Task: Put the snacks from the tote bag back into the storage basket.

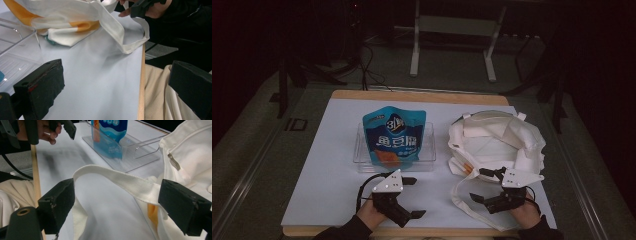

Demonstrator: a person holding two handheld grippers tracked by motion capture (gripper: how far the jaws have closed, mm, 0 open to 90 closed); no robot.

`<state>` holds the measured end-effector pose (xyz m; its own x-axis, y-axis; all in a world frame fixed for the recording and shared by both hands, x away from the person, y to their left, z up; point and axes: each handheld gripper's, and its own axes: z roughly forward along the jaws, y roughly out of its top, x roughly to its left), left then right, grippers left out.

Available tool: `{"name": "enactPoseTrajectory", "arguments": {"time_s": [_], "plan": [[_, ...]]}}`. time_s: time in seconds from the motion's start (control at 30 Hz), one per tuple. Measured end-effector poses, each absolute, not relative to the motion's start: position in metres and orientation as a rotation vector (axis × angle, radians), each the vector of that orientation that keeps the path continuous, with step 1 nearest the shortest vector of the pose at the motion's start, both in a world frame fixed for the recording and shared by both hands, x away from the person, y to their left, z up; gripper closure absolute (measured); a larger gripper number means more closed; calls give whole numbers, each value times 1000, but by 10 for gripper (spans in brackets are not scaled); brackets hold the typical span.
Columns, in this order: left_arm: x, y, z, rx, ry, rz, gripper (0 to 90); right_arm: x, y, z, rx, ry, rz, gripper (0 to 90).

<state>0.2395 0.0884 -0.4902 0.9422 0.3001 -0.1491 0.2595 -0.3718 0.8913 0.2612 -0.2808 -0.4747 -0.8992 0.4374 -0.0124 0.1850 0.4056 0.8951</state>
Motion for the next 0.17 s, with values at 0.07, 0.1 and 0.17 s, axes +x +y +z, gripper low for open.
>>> {"name": "enactPoseTrajectory", "arguments": {"time_s": [0.07,0.1,0.17], "plan": [[240,89,-491,1975,410,50,6,262,-283,-476,554,2418,1502,140],[241,90,-492,1976,412,52,6,262,-284,-476,557,2418,1508,141],[241,91,-492,1970,421,54,6,262,-284,-476,553,2418,1500,141]]}}
